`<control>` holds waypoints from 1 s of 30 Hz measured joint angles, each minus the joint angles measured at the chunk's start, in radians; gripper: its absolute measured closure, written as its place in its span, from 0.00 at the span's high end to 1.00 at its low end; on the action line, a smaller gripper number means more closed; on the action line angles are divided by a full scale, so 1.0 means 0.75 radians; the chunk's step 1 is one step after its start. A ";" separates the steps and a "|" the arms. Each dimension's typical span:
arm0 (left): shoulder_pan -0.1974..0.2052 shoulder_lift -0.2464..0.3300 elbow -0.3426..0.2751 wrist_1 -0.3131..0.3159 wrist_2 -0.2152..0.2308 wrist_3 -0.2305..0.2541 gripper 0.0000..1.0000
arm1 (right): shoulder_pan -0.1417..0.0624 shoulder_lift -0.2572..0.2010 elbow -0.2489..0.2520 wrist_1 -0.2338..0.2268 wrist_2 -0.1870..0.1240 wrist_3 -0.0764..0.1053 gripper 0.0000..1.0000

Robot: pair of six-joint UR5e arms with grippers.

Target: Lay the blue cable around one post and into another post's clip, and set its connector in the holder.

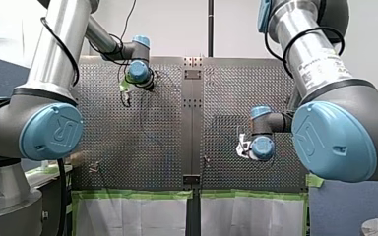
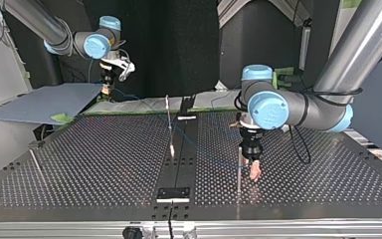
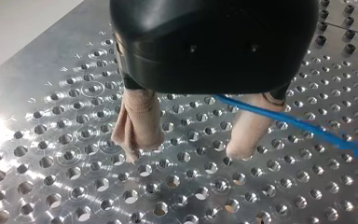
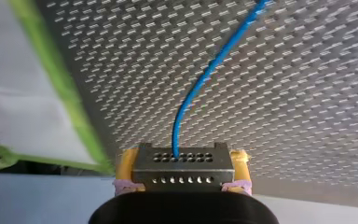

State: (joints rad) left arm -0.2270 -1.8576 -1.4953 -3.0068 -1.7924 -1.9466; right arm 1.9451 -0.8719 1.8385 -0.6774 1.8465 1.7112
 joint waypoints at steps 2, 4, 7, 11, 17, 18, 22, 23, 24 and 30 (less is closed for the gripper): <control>0.000 0.000 0.000 0.000 0.000 0.000 1.00 | -0.008 0.023 0.023 -0.023 -0.006 0.002 0.01; -0.001 0.000 0.000 0.000 0.000 0.000 1.00 | -0.012 0.043 0.044 -0.043 -0.010 0.002 0.01; -0.001 0.000 0.000 0.000 0.000 0.001 1.00 | -0.017 0.081 0.081 -0.081 -0.014 0.002 0.01; -0.001 0.000 0.000 0.000 0.000 0.004 1.00 | -0.019 0.128 0.123 -0.128 -0.017 0.004 0.01; -0.001 0.000 0.000 0.000 0.000 0.012 1.00 | -0.021 0.195 0.103 -0.194 -0.022 0.034 0.01; -0.001 0.000 0.000 0.000 -0.001 0.013 1.00 | -0.022 0.204 0.097 -0.204 -0.023 0.042 0.01; -0.001 0.000 0.000 0.000 -0.003 0.020 1.00 | -0.033 0.246 0.065 -0.246 -0.030 0.080 0.01; 0.000 0.000 0.000 0.000 -0.003 0.021 1.00 | -0.037 0.259 0.054 -0.260 -0.031 0.092 0.01; 0.000 0.000 0.000 0.000 -0.004 0.021 1.00 | -0.039 0.269 0.047 -0.270 -0.032 0.098 0.01; 0.002 -0.001 0.000 0.000 -0.012 0.029 1.00 | -0.055 0.341 0.010 -0.341 -0.038 0.115 0.01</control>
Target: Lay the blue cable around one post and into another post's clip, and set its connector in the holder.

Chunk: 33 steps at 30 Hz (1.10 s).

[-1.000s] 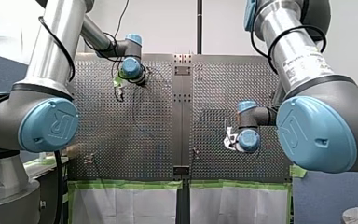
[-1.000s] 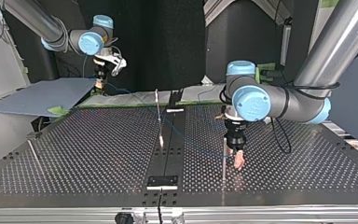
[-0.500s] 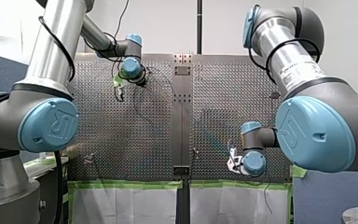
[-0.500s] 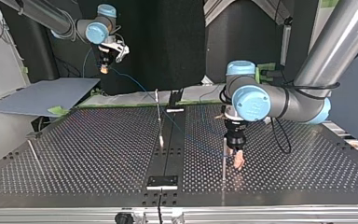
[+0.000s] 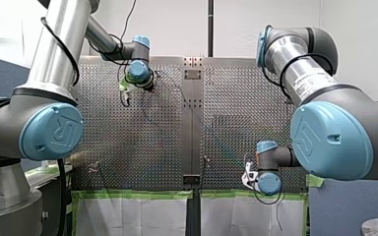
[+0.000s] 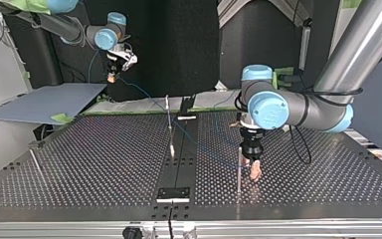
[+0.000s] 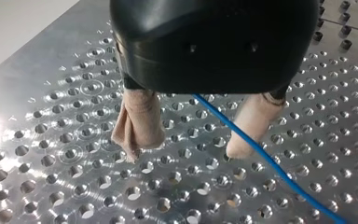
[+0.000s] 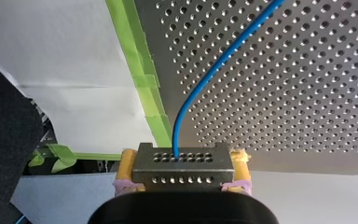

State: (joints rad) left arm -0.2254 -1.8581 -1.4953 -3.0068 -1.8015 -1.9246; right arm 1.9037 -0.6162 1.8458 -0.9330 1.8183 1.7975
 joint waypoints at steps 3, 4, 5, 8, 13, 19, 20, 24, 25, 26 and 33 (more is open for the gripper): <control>0.003 0.000 0.000 0.000 -0.004 0.005 1.00 | -0.008 0.036 -0.023 -0.036 -0.001 0.002 0.01; 0.004 0.000 0.000 0.000 -0.005 0.006 1.00 | -0.011 0.046 -0.030 -0.046 0.000 0.002 0.01; 0.004 0.000 0.000 0.000 -0.005 0.007 1.00 | -0.016 0.059 -0.038 -0.059 0.000 0.002 0.01; 0.005 0.000 0.000 0.000 -0.006 0.008 1.00 | -0.026 0.093 -0.049 -0.093 0.000 0.003 0.01; 0.007 0.000 0.000 -0.003 -0.006 0.010 1.00 | -0.041 0.144 -0.052 -0.144 0.001 0.000 0.01; 0.000 0.000 0.000 -0.005 -0.006 0.007 1.00 | -0.048 0.218 -0.046 -0.218 0.008 -0.008 0.01; -0.001 0.000 0.000 -0.007 -0.006 0.006 1.00 | -0.049 0.233 -0.042 -0.233 0.008 -0.009 0.01; -0.006 0.000 0.000 -0.012 -0.006 0.003 1.00 | -0.050 0.284 -0.032 -0.284 0.009 -0.009 0.01; -0.007 0.000 0.000 -0.013 -0.006 0.000 1.00 | -0.050 0.296 -0.030 -0.296 0.010 -0.009 0.01; -0.007 0.000 0.000 -0.013 -0.006 -0.002 1.00 | -0.051 0.311 -0.030 -0.311 0.009 -0.009 0.01; -0.015 0.000 0.000 -0.014 -0.005 -0.029 1.00 | -0.052 0.395 -0.024 -0.395 -0.019 -0.005 0.01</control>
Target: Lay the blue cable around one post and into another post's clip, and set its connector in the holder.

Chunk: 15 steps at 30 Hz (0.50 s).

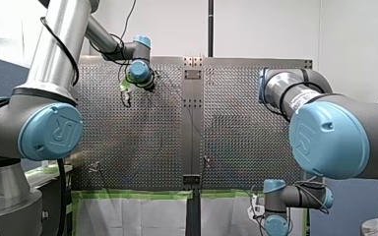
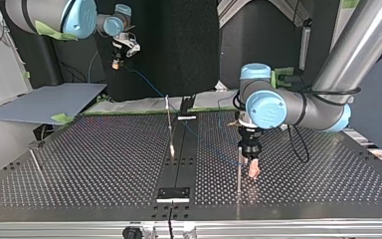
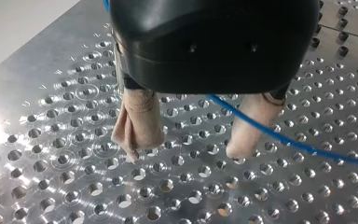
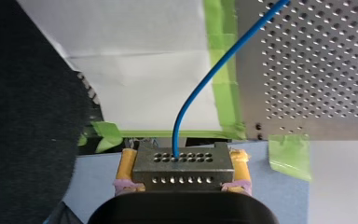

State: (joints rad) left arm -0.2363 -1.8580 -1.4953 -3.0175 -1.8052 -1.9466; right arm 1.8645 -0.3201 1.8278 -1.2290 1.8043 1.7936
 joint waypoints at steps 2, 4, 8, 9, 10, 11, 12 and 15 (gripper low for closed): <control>-0.002 0.000 0.000 0.001 0.000 -0.011 1.00 | -0.002 0.023 0.009 -0.023 -0.018 0.005 0.01; -0.003 0.000 0.000 0.002 0.000 -0.018 1.00 | -0.006 0.043 0.017 -0.043 -0.028 0.012 0.01; 0.002 0.000 0.000 0.005 0.000 -0.039 1.00 | -0.012 0.087 0.025 -0.070 -0.036 0.019 0.01; 0.003 0.000 0.000 0.005 -0.001 -0.046 1.00 | -0.012 0.096 0.027 -0.071 -0.037 0.019 0.01; 0.005 0.000 0.000 0.005 -0.001 -0.055 1.00 | -0.013 0.105 0.030 -0.073 -0.039 0.020 0.01; 0.006 0.000 0.000 0.006 -0.001 -0.060 1.00 | -0.013 0.117 0.035 -0.074 -0.044 0.020 0.01; 0.007 0.000 0.000 0.006 -0.001 -0.064 1.00 | -0.013 0.126 0.040 -0.074 -0.049 0.020 0.01; 0.007 0.000 0.000 0.004 -0.001 -0.065 1.00 | -0.009 0.152 0.066 -0.079 -0.069 0.019 0.01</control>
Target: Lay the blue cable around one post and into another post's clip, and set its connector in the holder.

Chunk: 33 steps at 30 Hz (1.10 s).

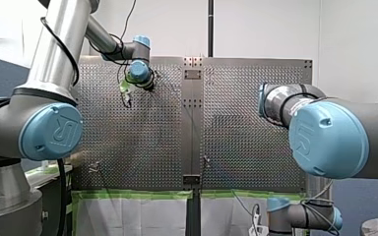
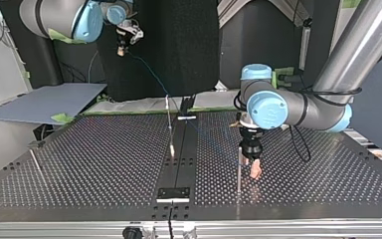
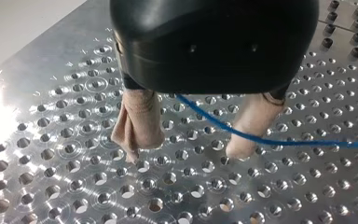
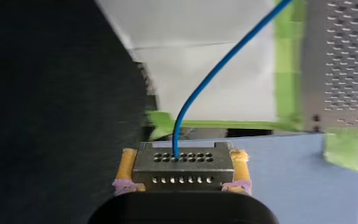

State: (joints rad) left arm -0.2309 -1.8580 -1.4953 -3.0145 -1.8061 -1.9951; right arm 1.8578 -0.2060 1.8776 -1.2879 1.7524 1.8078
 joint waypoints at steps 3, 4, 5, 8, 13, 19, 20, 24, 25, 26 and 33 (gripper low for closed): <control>-0.002 0.000 0.000 -0.001 0.000 0.004 1.00 | 0.005 -0.006 0.024 0.000 -0.008 0.000 0.01; -0.001 0.000 0.000 0.000 0.000 0.006 1.00 | 0.005 -0.011 0.028 0.000 -0.008 0.000 0.01; -0.001 0.000 0.000 0.000 0.000 0.006 1.00 | 0.005 -0.021 0.031 -0.001 -0.010 0.001 0.01; 0.000 0.000 0.000 0.003 0.000 0.008 1.00 | 0.000 -0.049 0.035 -0.003 -0.013 0.001 0.01; 0.004 0.000 0.000 0.009 0.000 0.014 1.00 | -0.007 -0.101 0.036 0.006 -0.018 0.004 0.01; 0.004 0.000 0.000 0.010 0.000 0.018 1.00 | -0.011 -0.172 0.036 0.062 -0.027 0.005 0.01; 0.004 0.000 0.000 0.009 0.000 0.019 1.00 | -0.011 -0.187 0.036 0.073 -0.028 0.005 0.01; 0.005 0.000 0.000 0.009 0.000 0.023 1.00 | -0.014 -0.230 0.035 0.103 -0.041 0.013 0.01; 0.005 0.000 0.000 0.009 0.000 0.024 1.00 | -0.015 -0.239 0.035 0.111 -0.048 0.016 0.01; 0.005 0.000 0.000 0.009 0.000 0.025 1.00 | -0.016 -0.252 0.035 0.123 -0.058 0.019 0.01; 0.005 0.000 0.000 0.010 0.000 0.030 1.00 | -0.024 -0.341 0.031 0.211 -0.136 0.033 0.01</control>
State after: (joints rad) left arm -0.2274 -1.8581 -1.4953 -3.0069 -1.8062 -1.9723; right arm 1.8395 -0.4618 1.9008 -1.1300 1.6504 1.8323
